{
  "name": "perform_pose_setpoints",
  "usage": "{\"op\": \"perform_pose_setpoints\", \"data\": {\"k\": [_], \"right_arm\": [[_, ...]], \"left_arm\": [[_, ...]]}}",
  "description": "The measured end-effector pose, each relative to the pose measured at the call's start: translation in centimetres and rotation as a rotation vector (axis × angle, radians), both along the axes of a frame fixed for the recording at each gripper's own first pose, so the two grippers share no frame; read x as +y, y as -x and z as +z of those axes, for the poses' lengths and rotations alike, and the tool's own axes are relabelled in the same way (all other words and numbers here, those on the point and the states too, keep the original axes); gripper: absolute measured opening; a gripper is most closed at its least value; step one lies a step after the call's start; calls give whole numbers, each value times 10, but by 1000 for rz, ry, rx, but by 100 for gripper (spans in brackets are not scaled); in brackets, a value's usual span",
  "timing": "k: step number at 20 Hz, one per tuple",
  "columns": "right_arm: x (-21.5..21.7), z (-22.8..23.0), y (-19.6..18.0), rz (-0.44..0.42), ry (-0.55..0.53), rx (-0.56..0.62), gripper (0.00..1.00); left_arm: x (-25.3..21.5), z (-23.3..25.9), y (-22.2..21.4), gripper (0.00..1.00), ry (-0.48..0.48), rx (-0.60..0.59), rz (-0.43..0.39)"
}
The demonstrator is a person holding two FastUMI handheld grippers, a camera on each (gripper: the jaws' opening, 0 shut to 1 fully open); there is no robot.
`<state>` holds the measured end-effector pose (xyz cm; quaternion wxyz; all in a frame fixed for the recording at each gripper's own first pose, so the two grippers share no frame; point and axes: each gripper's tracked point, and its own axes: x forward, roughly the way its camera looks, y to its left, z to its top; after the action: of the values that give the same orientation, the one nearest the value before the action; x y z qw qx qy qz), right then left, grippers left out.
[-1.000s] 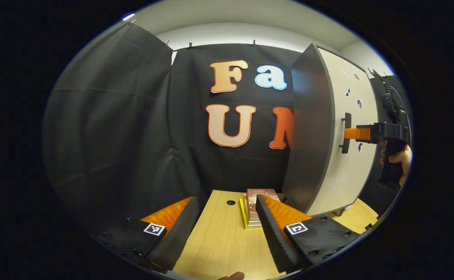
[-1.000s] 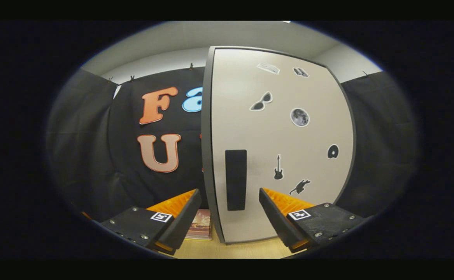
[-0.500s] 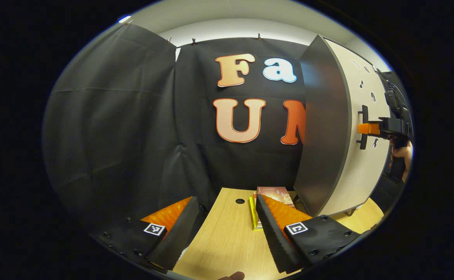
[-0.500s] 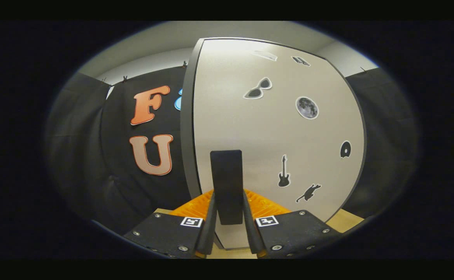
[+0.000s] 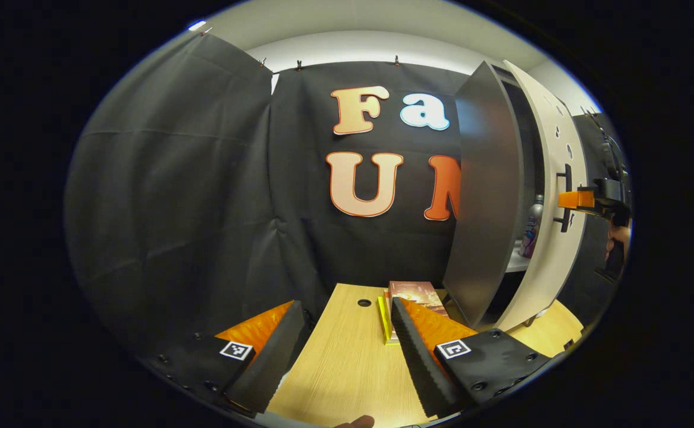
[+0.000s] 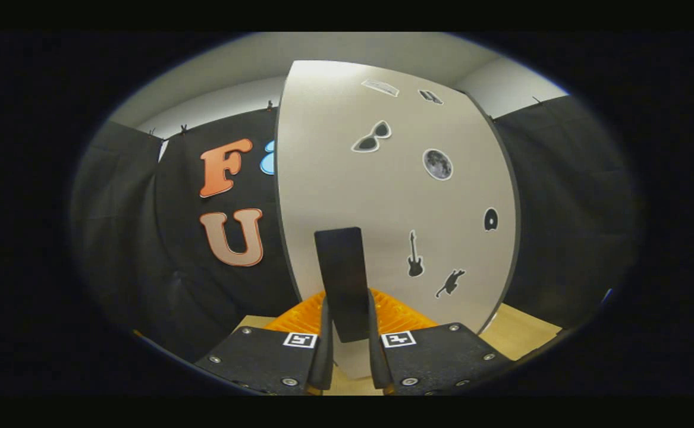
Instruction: Open the cabinet door with the right hand, grasp the bottle in the cabinet with the left hand and place it on the coaster, then close the cabinet door with the right hand.
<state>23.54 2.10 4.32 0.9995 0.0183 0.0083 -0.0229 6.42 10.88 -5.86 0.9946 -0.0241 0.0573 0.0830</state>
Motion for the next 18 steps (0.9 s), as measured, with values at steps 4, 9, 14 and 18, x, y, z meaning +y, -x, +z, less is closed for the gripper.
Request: {"op": "perform_pose_setpoints", "data": {"k": [4,9,14,18], "right_arm": [[-19,4,33,-43,-1,2,19],[-39,4,62,-63,-4,-5,21],[-62,5,85,-7,-20,-17,17],[-87,6,105,56,-5,-28,20]], "left_arm": [[-23,-15,14,97,20,35,-55],[-46,-7,28,99,1,18,-71],[-87,0,32,99,-17,2,-57],[-148,-1,38,99,-34,14,-60]]}}
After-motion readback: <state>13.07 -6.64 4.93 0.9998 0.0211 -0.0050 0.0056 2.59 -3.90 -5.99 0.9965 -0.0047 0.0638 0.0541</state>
